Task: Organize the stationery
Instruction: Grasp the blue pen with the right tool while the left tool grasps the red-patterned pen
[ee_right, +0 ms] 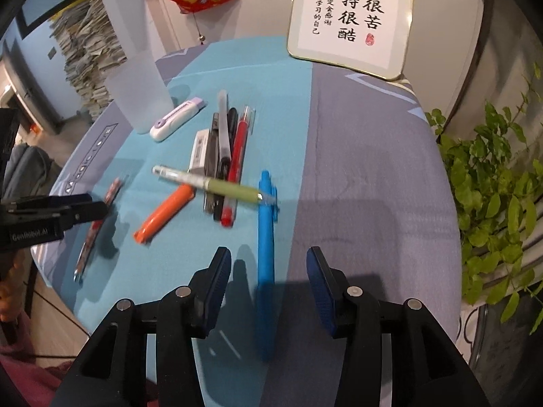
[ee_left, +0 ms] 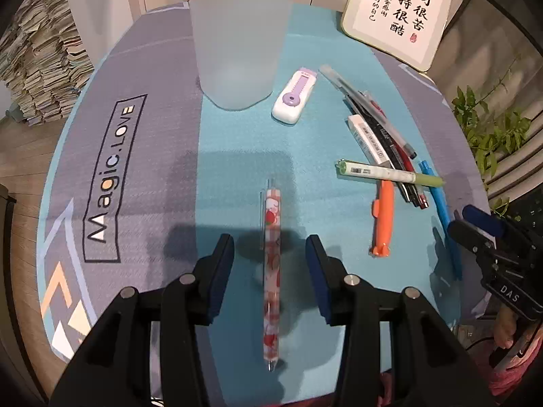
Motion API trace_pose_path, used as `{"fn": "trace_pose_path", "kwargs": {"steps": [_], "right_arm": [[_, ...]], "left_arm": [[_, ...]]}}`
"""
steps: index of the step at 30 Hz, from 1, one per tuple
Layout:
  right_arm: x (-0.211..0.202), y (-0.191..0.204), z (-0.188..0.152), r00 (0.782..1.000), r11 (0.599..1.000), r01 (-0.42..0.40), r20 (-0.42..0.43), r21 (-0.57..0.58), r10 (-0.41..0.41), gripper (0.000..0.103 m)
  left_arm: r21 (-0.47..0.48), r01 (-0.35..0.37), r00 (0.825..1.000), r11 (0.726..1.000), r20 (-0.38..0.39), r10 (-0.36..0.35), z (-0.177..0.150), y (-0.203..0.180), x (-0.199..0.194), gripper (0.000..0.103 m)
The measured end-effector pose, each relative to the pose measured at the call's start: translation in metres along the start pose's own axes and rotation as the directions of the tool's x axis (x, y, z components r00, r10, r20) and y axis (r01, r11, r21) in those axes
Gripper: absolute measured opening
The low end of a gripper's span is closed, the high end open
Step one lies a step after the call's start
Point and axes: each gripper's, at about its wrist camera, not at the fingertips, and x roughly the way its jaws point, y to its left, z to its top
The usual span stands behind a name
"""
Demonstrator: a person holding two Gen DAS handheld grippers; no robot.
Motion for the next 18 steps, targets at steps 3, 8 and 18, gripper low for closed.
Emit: {"fn": "trace_pose_path", "kwargs": {"steps": [3,8,18], "right_arm": [[0.008,0.006,0.006,1.0,0.999,0.03,-0.006,-0.032,-0.031,0.047],[0.022,0.011,0.017,0.997,0.995,0.072,-0.012,-0.065,-0.073,0.047],[0.031,0.007,0.028,0.995,0.994,0.098,-0.011,-0.042,-0.099,0.014]], "left_arm": [[0.015,-0.008,1.0,1.0,-0.004,0.008,0.0,0.001,0.002,0.042],[0.045,-0.022,1.0,0.999,-0.001,0.022,0.005,-0.002,0.007,0.042],[0.103,-0.062,0.998,0.993,0.04,0.058,0.008,-0.009,0.012,0.016]]}}
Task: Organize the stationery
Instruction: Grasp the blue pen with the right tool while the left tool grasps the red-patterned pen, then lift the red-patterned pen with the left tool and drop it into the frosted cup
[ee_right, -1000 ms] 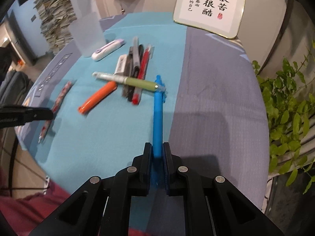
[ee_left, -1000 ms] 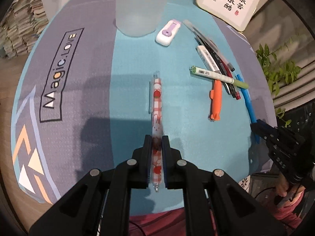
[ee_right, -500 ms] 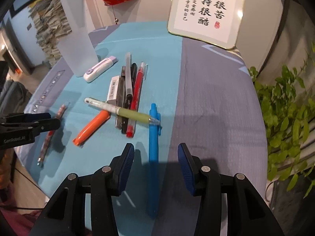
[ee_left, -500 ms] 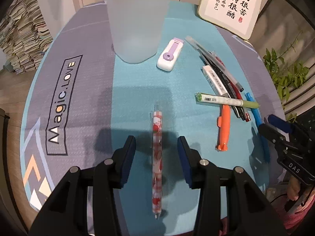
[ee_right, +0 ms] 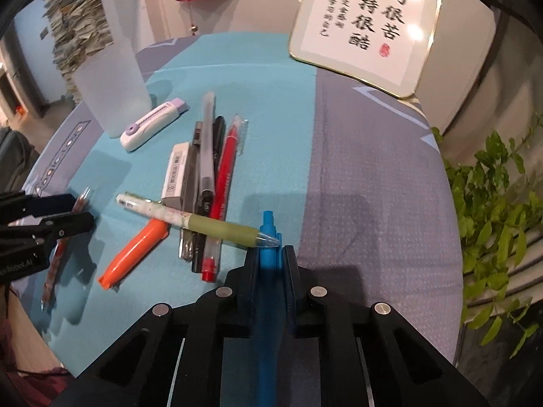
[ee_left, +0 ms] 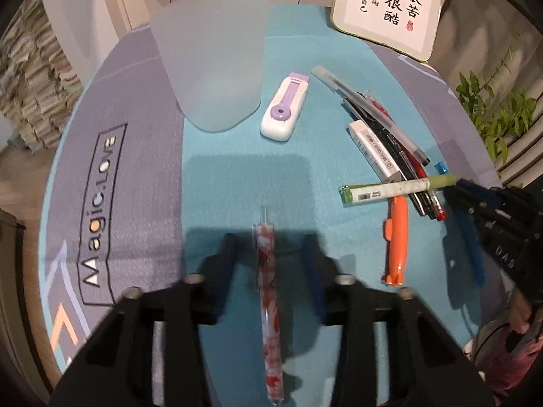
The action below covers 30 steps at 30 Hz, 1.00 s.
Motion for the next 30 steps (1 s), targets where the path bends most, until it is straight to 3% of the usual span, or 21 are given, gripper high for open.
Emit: {"fn": "trace_pose_path", "kwargs": {"steps": [1,5,15,19,30], "right_arm": [[-0.001,-0.001,0.0,1.0,1.0,0.004,0.001,0.009,-0.004,0.014],[-0.014,-0.016,-0.003,0.999,0.998,0.017,0.027,0.067,-0.019,0.014],[-0.08,-0.024,0.0,0.978,0.991,0.011,0.204,0.134,-0.039,0.014],[-0.1,-0.016,0.004,0.964,0.992,-0.012,0.264,0.124,-0.022,0.013],[-0.135,0.012,0.019,0.926,0.996,-0.039,0.377,0.079,0.006,0.012]], "left_arm": [[0.0,0.01,1.0,1.0,-0.004,-0.01,-0.001,0.001,0.0,0.012],[-0.037,0.057,0.998,0.998,0.011,-0.057,0.0,0.007,-0.008,0.011],[-0.056,0.104,0.978,0.993,0.185,-0.092,-0.004,0.012,-0.068,0.011],[-0.055,0.115,0.961,0.992,0.259,-0.097,-0.002,0.014,-0.093,0.011],[-0.044,0.081,0.892,0.996,0.449,-0.053,0.031,0.015,-0.144,0.011]]}}
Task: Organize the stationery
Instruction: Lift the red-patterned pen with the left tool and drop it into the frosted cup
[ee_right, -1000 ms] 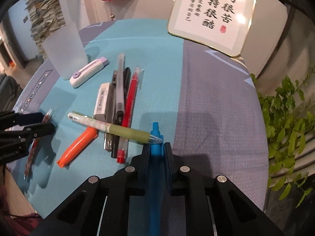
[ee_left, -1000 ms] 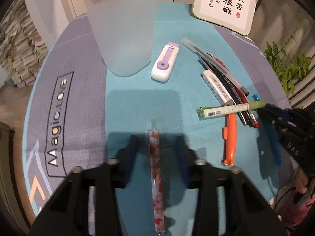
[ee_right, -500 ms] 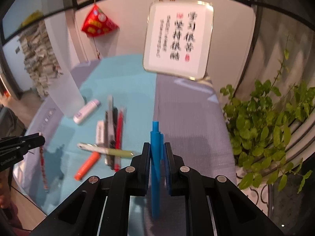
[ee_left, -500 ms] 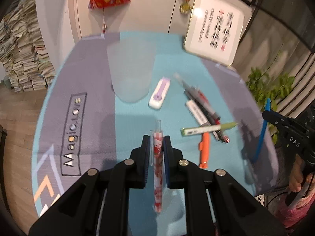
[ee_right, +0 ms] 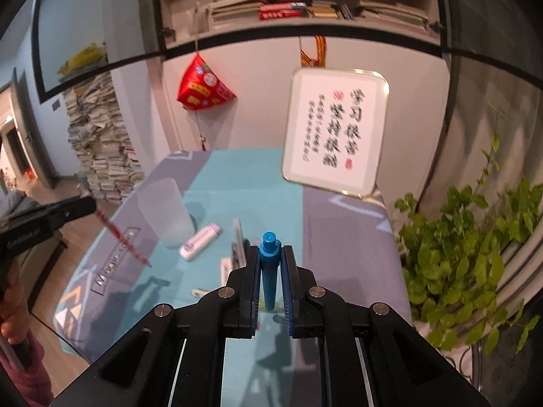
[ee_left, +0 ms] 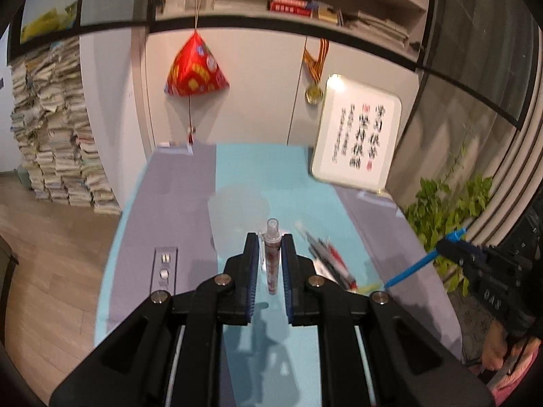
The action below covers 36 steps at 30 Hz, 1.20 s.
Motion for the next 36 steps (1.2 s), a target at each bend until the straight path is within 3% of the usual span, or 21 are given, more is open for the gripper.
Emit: {"fn": "trace_pose_path", "kwargs": {"steps": [11,26,36], "right_arm": [[0.005,0.018,0.01,1.0,1.0,-0.019,0.002,-0.019,0.019,0.012],[0.016,0.031,0.022,1.0,0.999,-0.019,-0.015,-0.035,0.018,0.012],[0.019,0.043,0.026,0.999,0.998,-0.031,-0.025,-0.054,0.029,0.012]], "left_arm": [[-0.012,-0.093,0.988,0.996,0.122,0.094,0.054,0.019,0.004,0.011],[-0.076,-0.112,0.993,0.991,-0.045,0.109,0.04,0.054,0.071,0.011],[-0.094,-0.086,0.994,0.992,-0.078,0.079,0.032,0.06,0.081,0.011]]}}
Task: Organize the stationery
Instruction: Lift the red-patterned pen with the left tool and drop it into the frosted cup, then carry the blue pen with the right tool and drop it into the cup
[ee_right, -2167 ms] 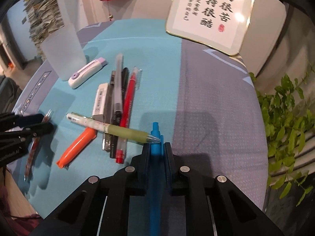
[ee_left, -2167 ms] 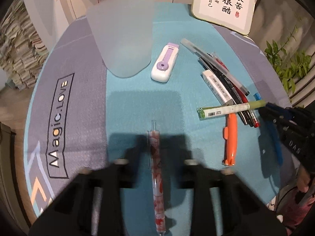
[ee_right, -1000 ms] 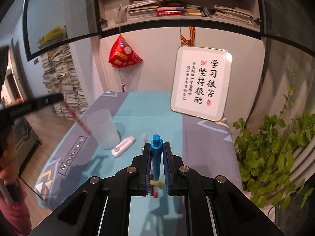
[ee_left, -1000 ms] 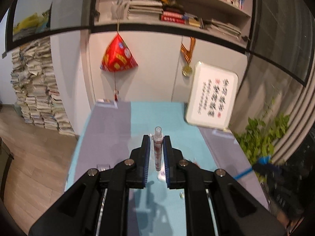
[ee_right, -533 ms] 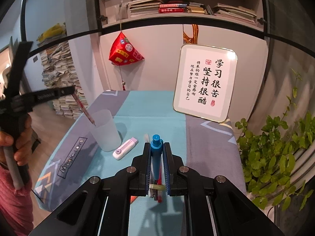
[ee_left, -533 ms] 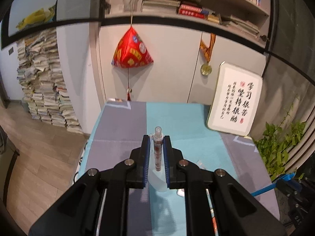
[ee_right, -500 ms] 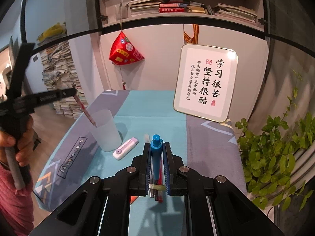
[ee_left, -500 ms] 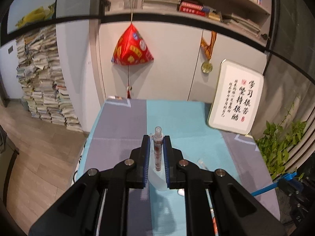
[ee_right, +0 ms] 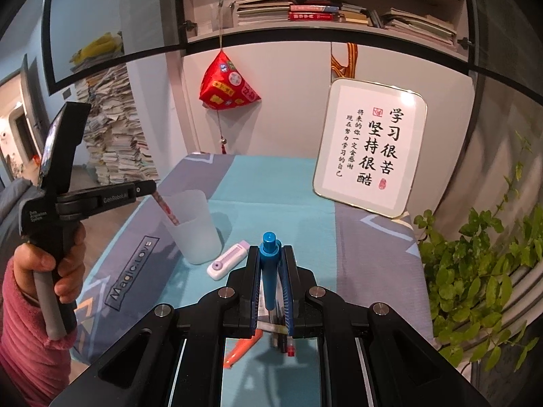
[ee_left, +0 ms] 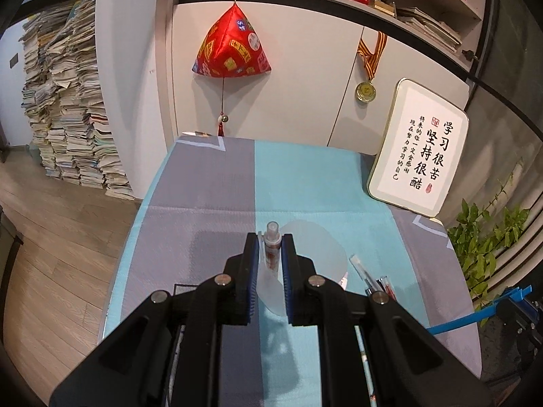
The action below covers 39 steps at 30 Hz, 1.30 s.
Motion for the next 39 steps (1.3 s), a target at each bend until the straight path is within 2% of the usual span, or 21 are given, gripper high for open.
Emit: {"fn": "trace_pose_path", "kwargs": {"steps": [8,12,19,22,27,30,39], "right_arm": [[0.001,0.008,0.003,1.0,1.0,-0.004,-0.005,-0.017,0.003,0.012],[0.002,0.011,0.004,1.0,1.0,-0.005,-0.008,-0.024,0.005,0.012],[0.001,0.026,0.015,1.0,0.999,-0.031,0.005,-0.044,0.031,0.012],[0.003,0.034,0.022,0.999,0.997,-0.047,0.017,-0.055,0.048,0.012],[0.006,0.05,0.036,0.997,0.996,-0.065,0.045,-0.064,0.068,0.012],[0.007,0.059,0.046,0.995,0.996,-0.063,0.069,-0.065,0.067,0.012],[0.022,0.087,0.073,0.989,0.993,-0.084,0.112,-0.079,0.092,0.012]], "left_arm": [[-0.021,0.056,0.998,0.998,0.006,-0.056,-0.004,0.005,-0.001,0.013],[-0.034,0.067,0.996,0.997,0.069,-0.065,-0.011,0.01,-0.019,0.035],[-0.024,-0.019,0.985,1.0,0.169,0.023,-0.044,0.022,-0.046,0.052],[-0.026,-0.037,0.986,0.999,0.164,0.041,-0.059,0.03,-0.048,0.052],[-0.071,-0.019,0.994,0.997,0.109,0.027,-0.078,0.047,-0.045,0.052],[-0.074,-0.037,0.994,0.997,0.104,0.045,-0.084,0.052,-0.047,0.052],[-0.059,-0.034,0.993,0.998,0.111,0.04,-0.089,0.053,-0.051,0.052]]}}
